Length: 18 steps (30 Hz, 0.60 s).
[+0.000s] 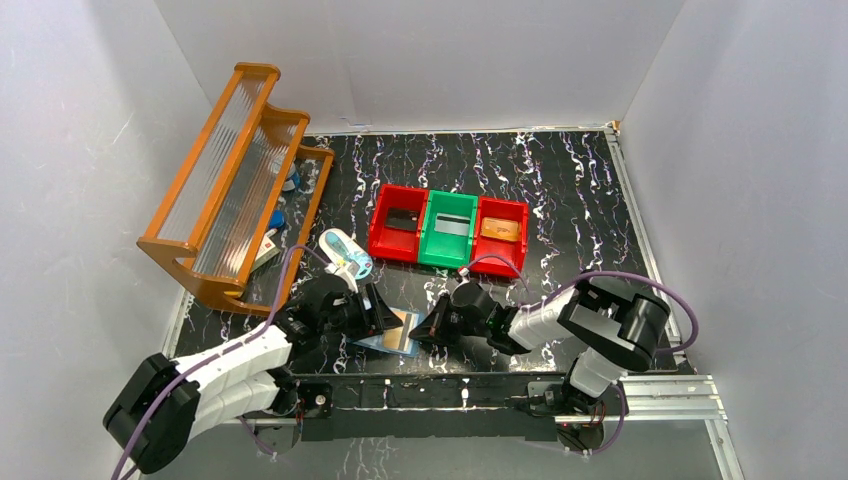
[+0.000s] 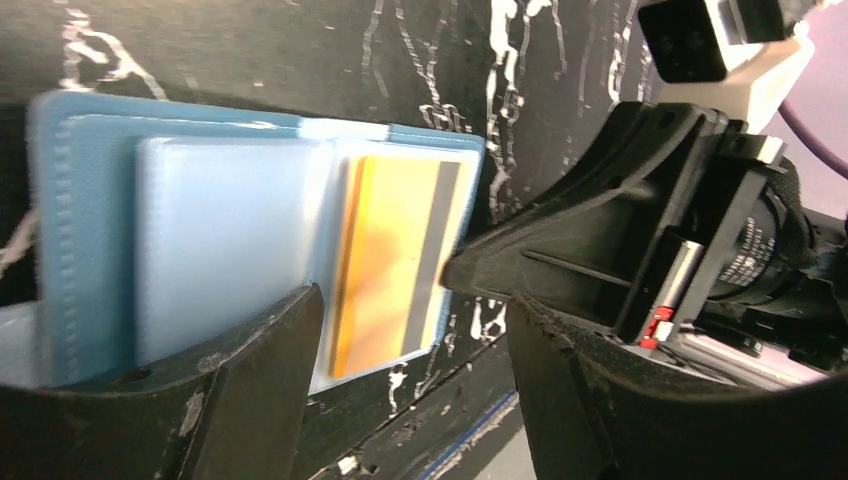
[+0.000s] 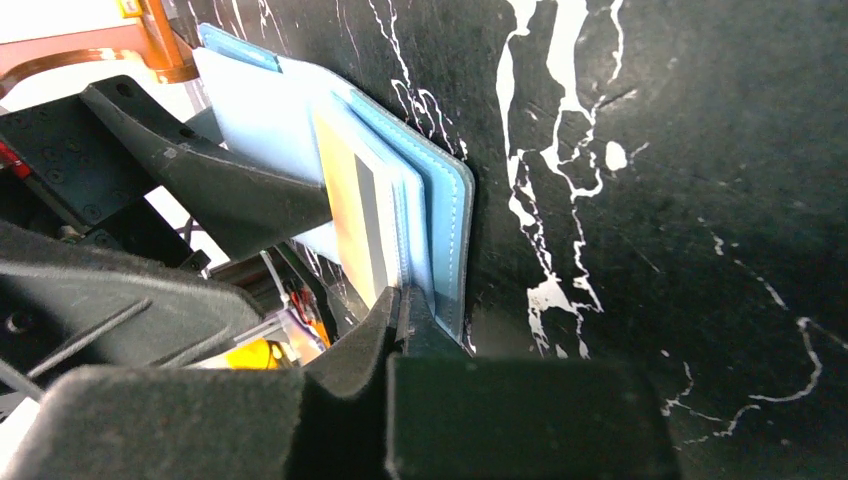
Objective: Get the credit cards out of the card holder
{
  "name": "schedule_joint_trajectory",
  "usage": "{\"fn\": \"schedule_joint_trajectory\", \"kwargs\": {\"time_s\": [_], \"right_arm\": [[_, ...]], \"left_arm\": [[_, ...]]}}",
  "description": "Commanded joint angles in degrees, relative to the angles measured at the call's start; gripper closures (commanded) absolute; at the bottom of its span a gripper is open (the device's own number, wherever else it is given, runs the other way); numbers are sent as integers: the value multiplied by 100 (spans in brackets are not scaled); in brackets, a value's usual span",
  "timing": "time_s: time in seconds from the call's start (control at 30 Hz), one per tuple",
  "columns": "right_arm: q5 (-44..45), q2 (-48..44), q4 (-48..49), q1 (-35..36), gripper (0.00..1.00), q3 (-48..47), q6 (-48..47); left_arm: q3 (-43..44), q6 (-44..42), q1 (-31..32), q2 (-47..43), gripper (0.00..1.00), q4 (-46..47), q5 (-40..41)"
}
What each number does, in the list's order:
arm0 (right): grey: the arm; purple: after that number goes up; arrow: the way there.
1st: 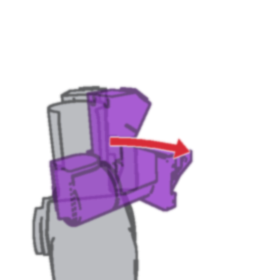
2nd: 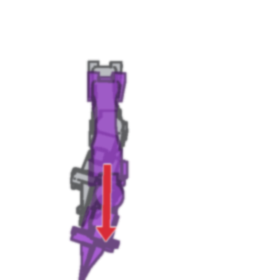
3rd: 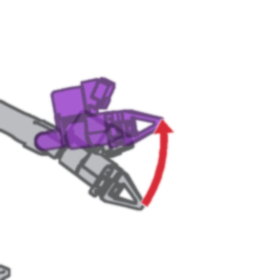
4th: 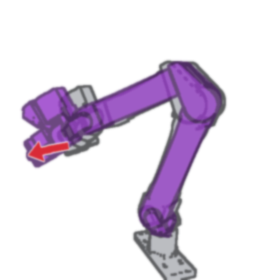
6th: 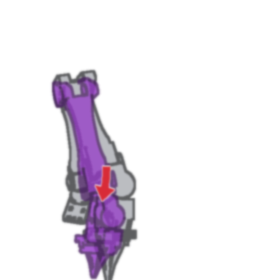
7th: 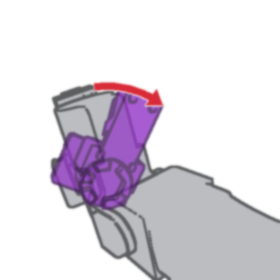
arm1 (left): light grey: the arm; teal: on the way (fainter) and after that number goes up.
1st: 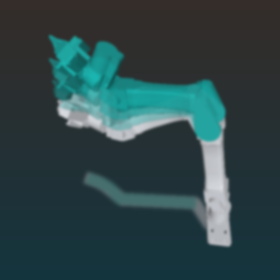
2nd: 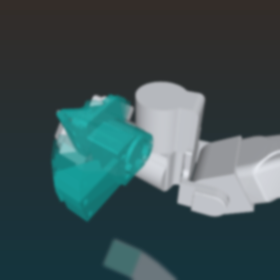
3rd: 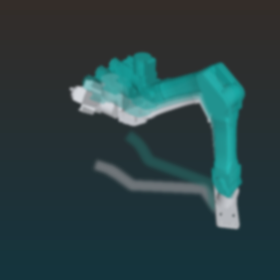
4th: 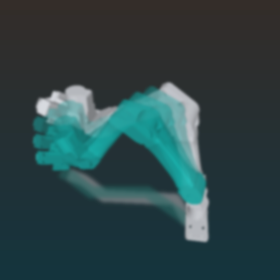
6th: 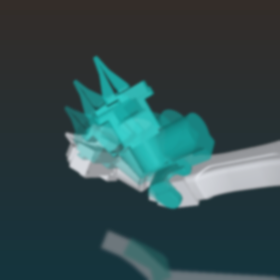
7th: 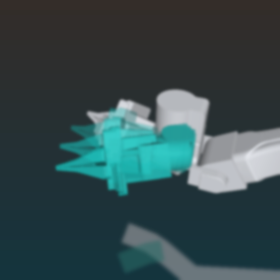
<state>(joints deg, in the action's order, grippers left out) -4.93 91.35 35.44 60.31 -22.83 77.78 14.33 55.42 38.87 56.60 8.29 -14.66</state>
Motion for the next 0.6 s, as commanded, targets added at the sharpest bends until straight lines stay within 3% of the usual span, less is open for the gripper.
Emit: {"fn": "schedule_joint_trajectory", "kwargs": {"time_s": [0.0, 0.2, 0.43, 0.57], "right_arm": [[14, 427, -734, -11, 100, 548, -106], [-140, 523, -271, -80, 100, 710, -47], [-335, 802, 31, -107, 100, 703, -37], [-382, 961, 84, -121, 100, 689, -25]], "left_arm": [[-91, -273, 13, -265, 32, -1014, 563], [-16, -451, 10, -152, 30, -1029, 280], [-176, -484, 15, 713, 51, 192, -921], [-254, -379, 15, 787, 59, 412, -1089]]}}
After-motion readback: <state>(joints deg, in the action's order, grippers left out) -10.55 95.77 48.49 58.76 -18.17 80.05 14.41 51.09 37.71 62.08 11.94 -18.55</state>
